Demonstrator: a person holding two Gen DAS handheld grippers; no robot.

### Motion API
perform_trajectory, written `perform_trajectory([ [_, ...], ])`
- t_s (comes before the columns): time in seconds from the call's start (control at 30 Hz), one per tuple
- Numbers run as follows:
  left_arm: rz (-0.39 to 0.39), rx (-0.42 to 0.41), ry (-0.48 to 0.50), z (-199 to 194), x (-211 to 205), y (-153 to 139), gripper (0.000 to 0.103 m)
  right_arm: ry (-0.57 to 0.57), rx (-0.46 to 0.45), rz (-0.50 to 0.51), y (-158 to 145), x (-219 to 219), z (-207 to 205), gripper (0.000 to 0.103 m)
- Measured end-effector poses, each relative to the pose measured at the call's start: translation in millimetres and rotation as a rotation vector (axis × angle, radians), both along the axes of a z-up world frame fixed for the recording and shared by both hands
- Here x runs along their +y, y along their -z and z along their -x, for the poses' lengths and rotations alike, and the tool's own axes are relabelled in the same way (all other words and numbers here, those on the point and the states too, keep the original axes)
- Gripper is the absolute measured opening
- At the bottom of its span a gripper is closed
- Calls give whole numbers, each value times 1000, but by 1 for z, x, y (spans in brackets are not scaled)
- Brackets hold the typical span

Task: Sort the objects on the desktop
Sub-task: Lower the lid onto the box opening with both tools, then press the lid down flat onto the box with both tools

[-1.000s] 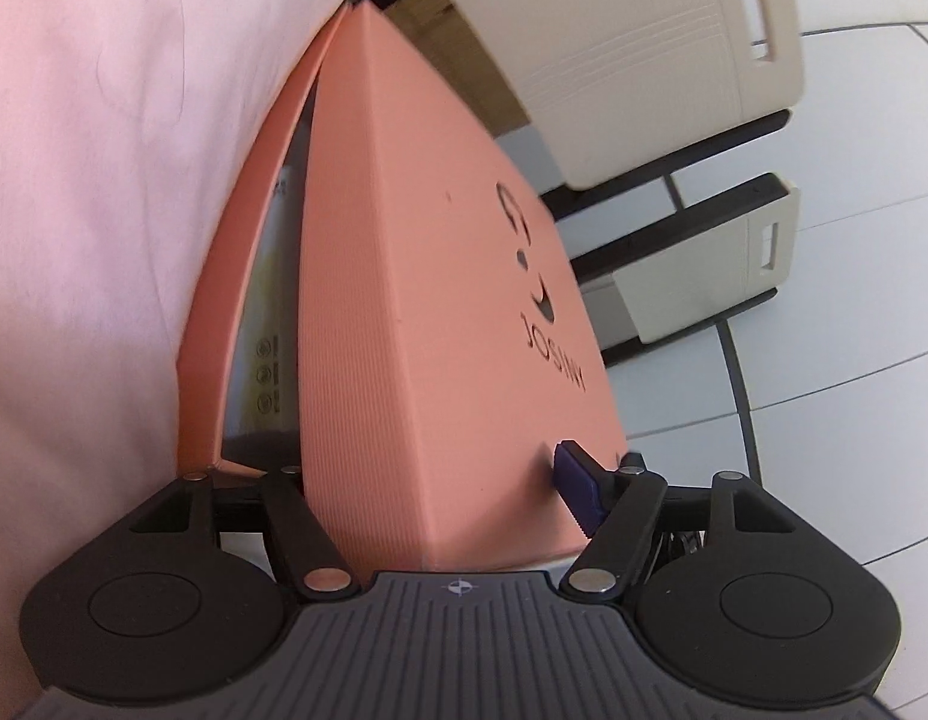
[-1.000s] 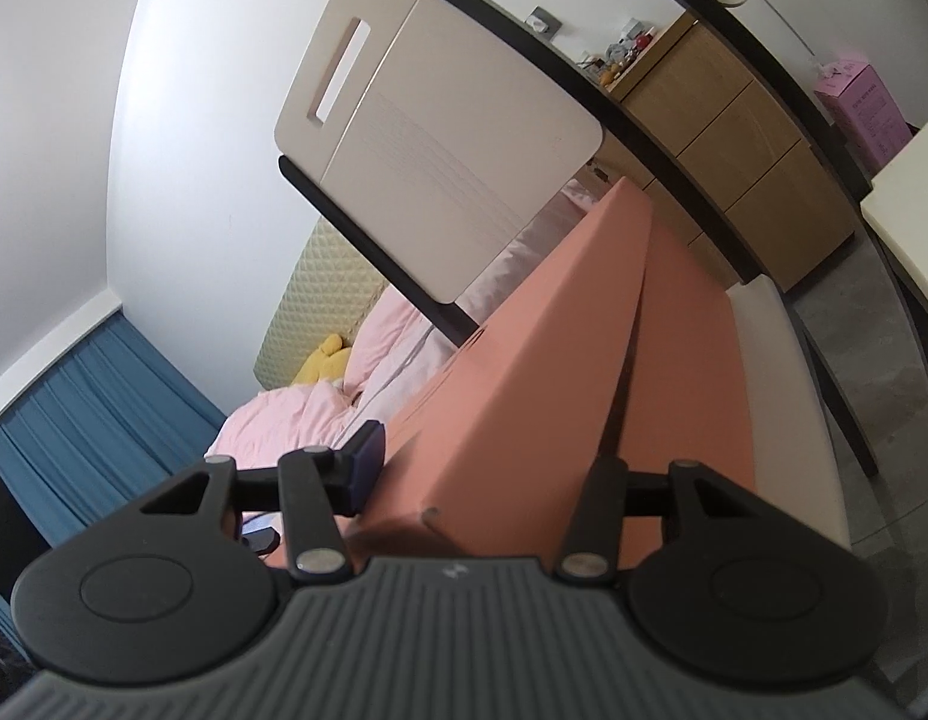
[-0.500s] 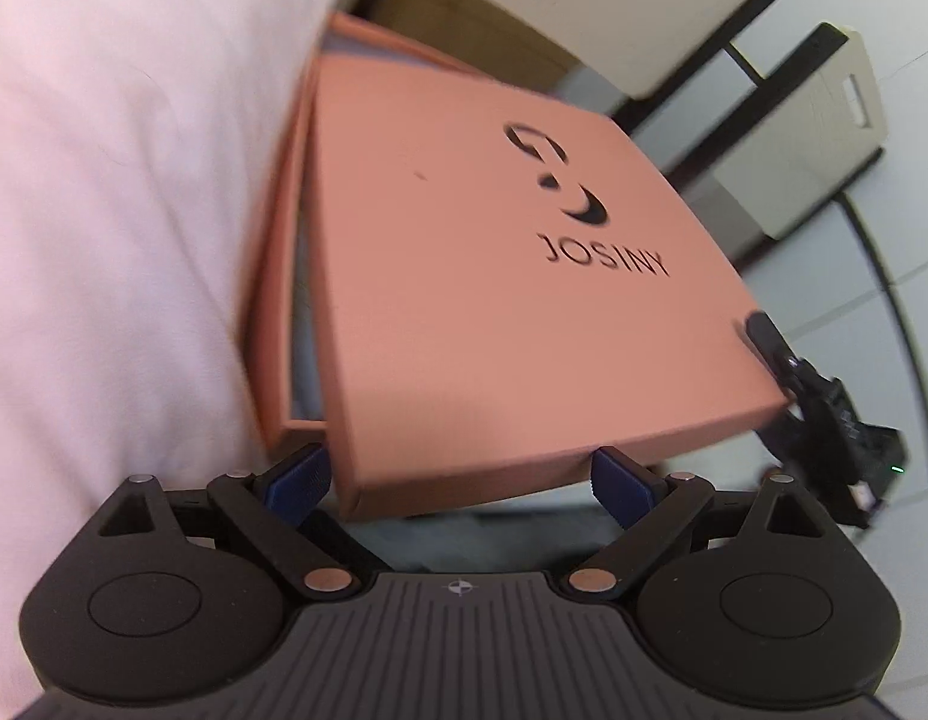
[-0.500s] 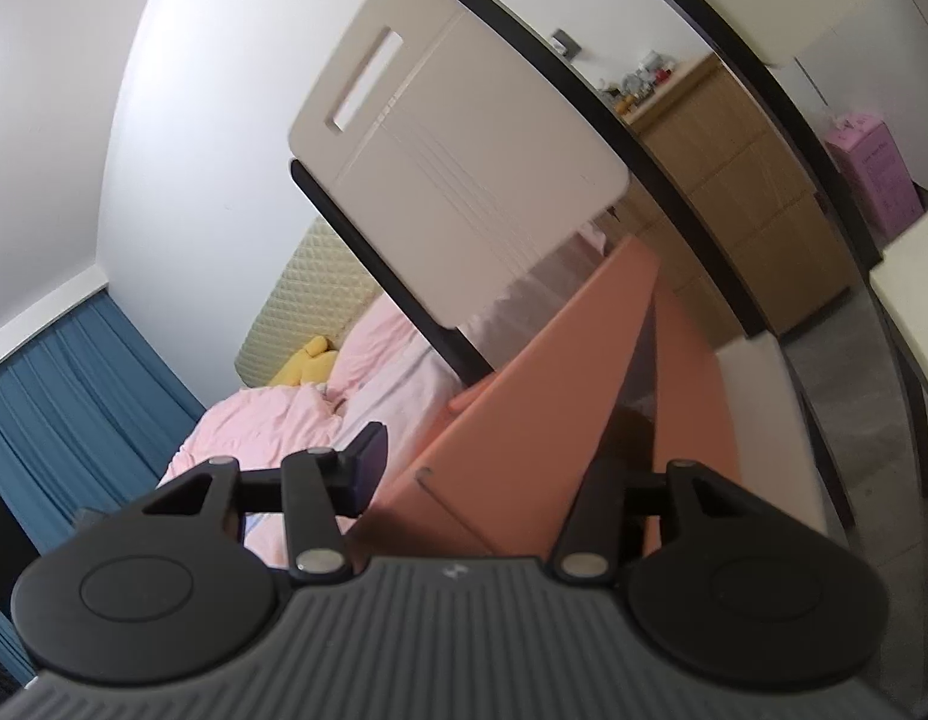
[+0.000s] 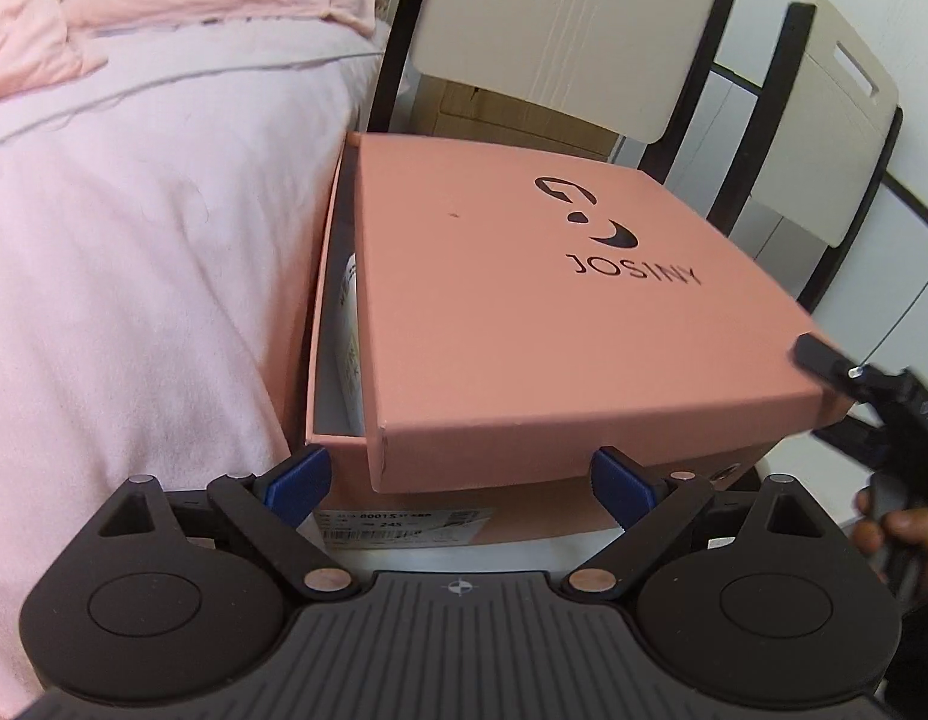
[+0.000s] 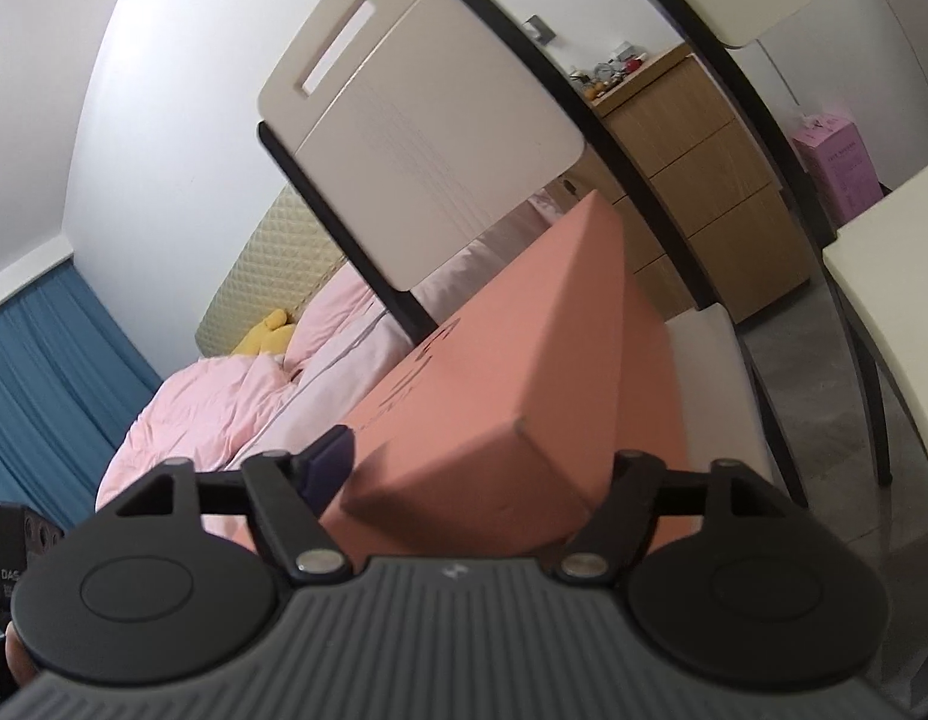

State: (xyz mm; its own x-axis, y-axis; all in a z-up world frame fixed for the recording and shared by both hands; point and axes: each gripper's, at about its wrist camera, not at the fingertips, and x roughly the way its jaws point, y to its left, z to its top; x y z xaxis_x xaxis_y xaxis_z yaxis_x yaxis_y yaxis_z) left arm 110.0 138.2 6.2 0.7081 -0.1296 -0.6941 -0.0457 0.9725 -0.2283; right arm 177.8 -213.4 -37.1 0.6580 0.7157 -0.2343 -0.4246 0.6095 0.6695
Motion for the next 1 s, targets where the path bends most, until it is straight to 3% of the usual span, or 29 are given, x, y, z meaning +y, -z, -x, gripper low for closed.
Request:
perform_trajectory([
  [0.03, -7, -2, -4, -1, 0, 1, 95, 5, -2, 25, -4, 0, 2, 85],
  [0.07, -7, -4, -12, 0, 1, 0, 95, 27, -3, 68, -8, 0, 6, 103],
  [0.17, -2, -27, -48, 3, 6, -5, 95, 54, -12, 144, -19, -5, 15, 103],
  [0.3, -38, -96, -93, 10, 5, -12, 95, 95, -47, 95, -16, -19, 21, 102],
  [0.33, -57, -118, -96, 12, 4, -14, 95, 109, -54, 84, -13, -21, 22, 99],
  [0.4, -86, -149, -98, 15, 1, -14, 95, 123, -55, 48, -4, -22, 21, 80],
  [0.53, -141, -215, -61, 12, -7, -8, 95, 162, -41, 0, 17, -19, 17, 73],
  [0.6, -188, -261, -52, 9, -11, -5, 95, 185, -42, -25, 26, -17, 16, 63],
  [0.7, -159, -260, -47, 3, -9, -4, 95, 217, -42, -42, 34, -15, 14, 53],
  [0.8, -160, -264, -65, 1, -6, -5, 93, 200, -28, -49, 37, -13, 9, 47],
  [1.0, -156, -215, -94, -7, -2, -1, 92, 190, -42, -12, 32, -3, 1, 47],
])
